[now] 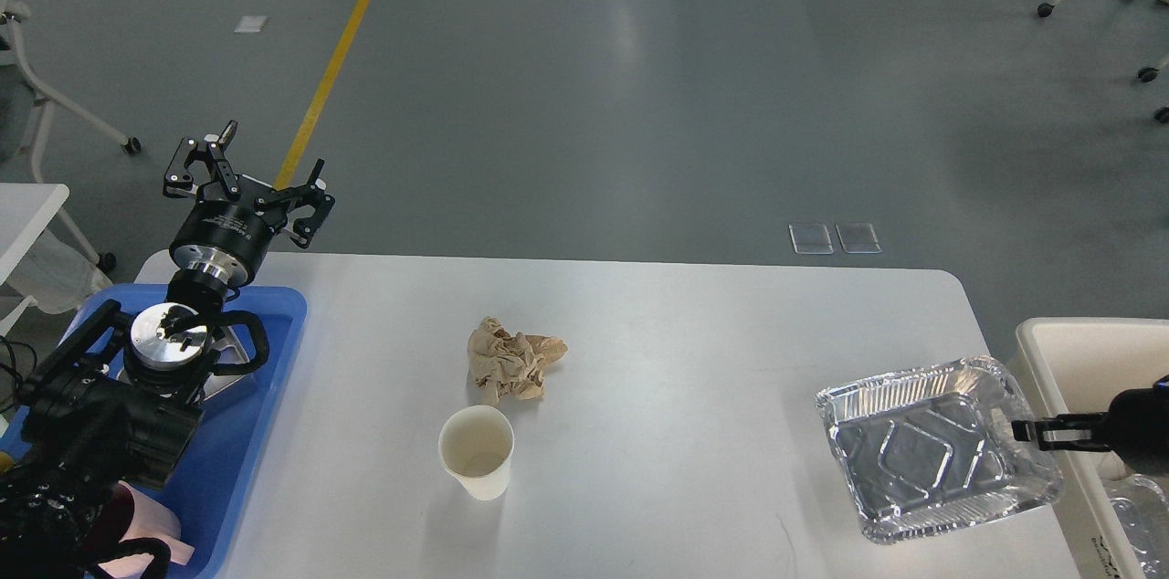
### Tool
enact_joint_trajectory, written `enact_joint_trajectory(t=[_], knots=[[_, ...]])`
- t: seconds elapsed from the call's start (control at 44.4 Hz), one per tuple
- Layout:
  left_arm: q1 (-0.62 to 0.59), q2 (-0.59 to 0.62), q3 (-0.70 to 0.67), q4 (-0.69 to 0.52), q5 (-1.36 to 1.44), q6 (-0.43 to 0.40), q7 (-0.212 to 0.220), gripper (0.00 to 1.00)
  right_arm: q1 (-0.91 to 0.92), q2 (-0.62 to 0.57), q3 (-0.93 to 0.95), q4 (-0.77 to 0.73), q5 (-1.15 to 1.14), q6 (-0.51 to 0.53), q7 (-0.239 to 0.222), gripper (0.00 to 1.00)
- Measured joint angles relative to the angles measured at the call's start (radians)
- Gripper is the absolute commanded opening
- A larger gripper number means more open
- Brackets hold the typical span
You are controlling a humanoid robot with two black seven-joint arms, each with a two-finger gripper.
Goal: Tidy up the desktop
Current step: 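Grasp the foil tray and slide it toward the table center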
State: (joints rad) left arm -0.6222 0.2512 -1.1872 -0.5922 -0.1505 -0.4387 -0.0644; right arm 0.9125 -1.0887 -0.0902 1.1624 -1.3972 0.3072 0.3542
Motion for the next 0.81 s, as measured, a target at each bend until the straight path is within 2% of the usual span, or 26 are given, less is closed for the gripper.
enact_joint_trajectory(t=[0.203,0.315,0.36,0.518,0.585,0.766,0.811], knots=[[0.007,0.024,0.003,-0.001,0.087,-0.034,-0.04,0.98,0.116,-0.057,0.004,0.139,0.098,0.074,-0.009,0.0],[0.007,0.066,0.005,-0.001,0.224,-0.039,-0.059,0.98,0.161,-0.067,0.005,0.202,0.128,0.099,-0.02,0.0],[0.006,0.078,0.005,-0.001,0.278,-0.039,-0.082,0.98,0.176,-0.067,0.005,0.218,0.136,0.109,-0.026,0.0],[0.006,0.113,0.005,-0.001,0.412,-0.035,-0.216,0.98,0.234,-0.045,0.007,0.255,0.173,0.14,-0.063,0.0],[0.008,0.12,0.005,-0.002,0.43,-0.035,-0.246,0.98,0.259,-0.016,0.007,0.262,0.187,0.15,-0.084,0.0],[0.012,0.129,0.006,-0.001,0.488,-0.027,-0.26,0.98,0.3,0.091,-0.009,0.259,0.199,0.163,-0.139,0.0],[0.012,0.133,0.006,0.0,0.51,-0.02,-0.261,0.98,0.304,0.137,-0.012,0.251,0.215,0.163,-0.176,0.0]])
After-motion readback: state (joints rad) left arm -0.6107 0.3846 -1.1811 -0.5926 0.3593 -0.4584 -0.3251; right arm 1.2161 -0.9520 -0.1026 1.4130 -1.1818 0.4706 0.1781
